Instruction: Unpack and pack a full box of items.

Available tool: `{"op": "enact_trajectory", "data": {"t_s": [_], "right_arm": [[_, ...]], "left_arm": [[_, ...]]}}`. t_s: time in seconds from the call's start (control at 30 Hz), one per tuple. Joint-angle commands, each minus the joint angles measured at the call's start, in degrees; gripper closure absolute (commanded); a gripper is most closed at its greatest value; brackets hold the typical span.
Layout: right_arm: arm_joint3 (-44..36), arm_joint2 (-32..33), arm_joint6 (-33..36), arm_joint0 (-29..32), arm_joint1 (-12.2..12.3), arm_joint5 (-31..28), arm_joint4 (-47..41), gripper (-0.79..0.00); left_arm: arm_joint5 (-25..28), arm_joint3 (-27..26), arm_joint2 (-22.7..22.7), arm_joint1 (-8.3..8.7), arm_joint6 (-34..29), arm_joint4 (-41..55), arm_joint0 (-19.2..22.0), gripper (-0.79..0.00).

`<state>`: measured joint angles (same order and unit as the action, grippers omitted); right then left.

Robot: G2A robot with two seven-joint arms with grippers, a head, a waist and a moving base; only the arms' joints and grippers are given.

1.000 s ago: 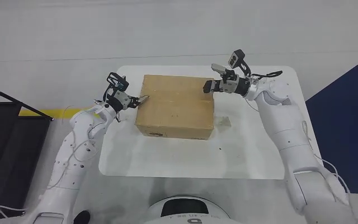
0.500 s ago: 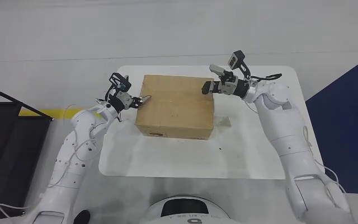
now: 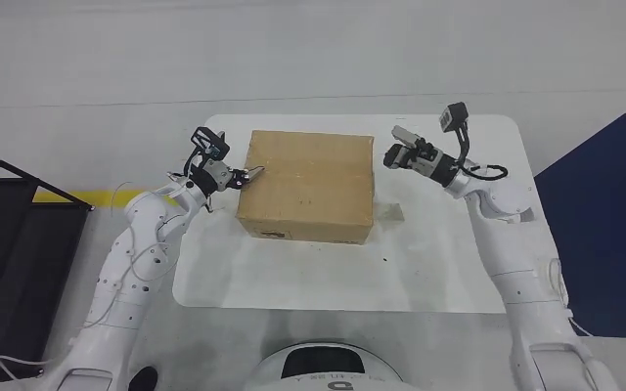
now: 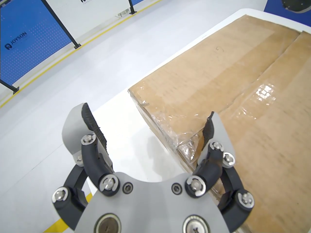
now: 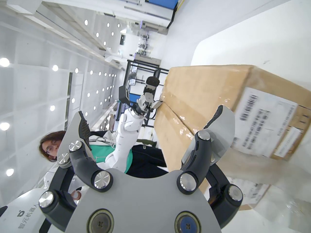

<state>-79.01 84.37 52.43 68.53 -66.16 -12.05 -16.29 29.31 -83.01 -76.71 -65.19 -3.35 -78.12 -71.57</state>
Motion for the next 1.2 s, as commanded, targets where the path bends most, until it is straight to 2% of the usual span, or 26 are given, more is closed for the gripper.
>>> {"op": "enact_trajectory", "data": {"t_s": [0.0, 0.5, 0.6, 0.83, 1.17], "right_arm": [[-0.13, 3.0, -1.84, 2.53, 0.61, 3.13, 1.98, -0.785], [0.69, 2.24, -0.78, 3.23, 0.71, 4.11, 2.53, -0.785], [2.16, 3.61, 0.23, 4.22, 1.25, 1.29, 4.69, -0.785], [-1.0, 7.24, 2.63, 8.83, 3.38, -4.7, 21.65, -0.785], [-8.07, -0.91, 1.94, 10.33, 3.56, -4.81, 37.43, -0.785]], "left_arm": [[0.0, 0.0, 0.0, 0.0, 0.0, 0.0, 0.0, -0.785], [0.0, 0.0, 0.0, 0.0, 0.0, 0.0, 0.0, -0.785], [0.0, 0.0, 0.0, 0.0, 0.0, 0.0, 0.0, -0.785], [0.0, 0.0, 0.0, 0.0, 0.0, 0.0, 0.0, -0.785], [0.0, 0.0, 0.0, 0.0, 0.0, 0.0, 0.0, -0.785]]}}
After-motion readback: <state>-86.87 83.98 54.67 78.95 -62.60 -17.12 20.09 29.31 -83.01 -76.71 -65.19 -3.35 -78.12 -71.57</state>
